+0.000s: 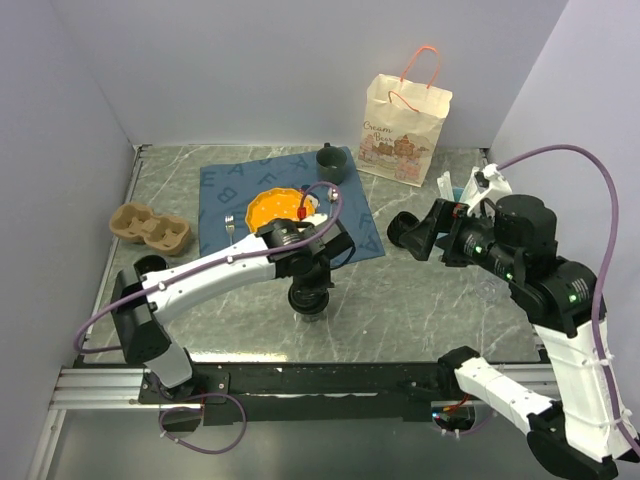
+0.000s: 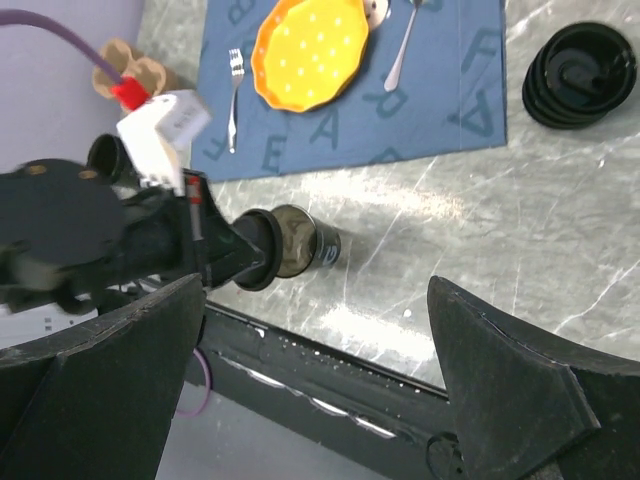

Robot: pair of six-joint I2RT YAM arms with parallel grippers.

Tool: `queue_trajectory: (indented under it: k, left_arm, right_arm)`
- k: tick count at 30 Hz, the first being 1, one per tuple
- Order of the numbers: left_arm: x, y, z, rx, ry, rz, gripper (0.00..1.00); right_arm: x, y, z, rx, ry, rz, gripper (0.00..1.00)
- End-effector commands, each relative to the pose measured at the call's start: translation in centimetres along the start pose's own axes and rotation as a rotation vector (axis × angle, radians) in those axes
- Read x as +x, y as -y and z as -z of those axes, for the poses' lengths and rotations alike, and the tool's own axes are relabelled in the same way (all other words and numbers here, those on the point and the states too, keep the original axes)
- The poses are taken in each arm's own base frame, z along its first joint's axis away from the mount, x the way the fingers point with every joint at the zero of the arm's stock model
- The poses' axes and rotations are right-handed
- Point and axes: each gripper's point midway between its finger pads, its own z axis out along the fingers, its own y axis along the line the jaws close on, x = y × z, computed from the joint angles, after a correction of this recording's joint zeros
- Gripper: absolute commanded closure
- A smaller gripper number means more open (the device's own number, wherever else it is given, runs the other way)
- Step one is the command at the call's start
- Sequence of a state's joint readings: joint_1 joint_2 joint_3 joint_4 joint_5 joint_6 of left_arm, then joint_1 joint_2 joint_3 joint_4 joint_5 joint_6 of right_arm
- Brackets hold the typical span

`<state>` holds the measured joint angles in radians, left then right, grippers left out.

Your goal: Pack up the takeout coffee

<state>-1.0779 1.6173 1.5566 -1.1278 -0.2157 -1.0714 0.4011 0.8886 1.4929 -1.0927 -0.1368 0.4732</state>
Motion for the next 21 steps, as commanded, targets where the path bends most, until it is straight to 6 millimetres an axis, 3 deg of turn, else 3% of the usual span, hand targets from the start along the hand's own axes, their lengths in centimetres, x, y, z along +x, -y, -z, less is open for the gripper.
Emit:
queue_trajectory:
  k: [1,13,21]
  left_arm:
    - [-1.1,1.3,-0.5,0.015,0.039,-0.035,0.99]
    - [-1.4,0.4,-2.4,-0.054,0.041,-0.06,0.99]
    - [-1.4,0.8,-3.0,-0.035,0.029,-0.054,0.98]
  right_arm:
    - [-1.6,-0.1,0.6,0.013,0.06,0.012,0.0]
    - [-1.4,0.2,0.3,0.026,0.045,0.013,0.0]
    - [-1.7,0.1,0.4,0.03,0.049,0.018,0.0]
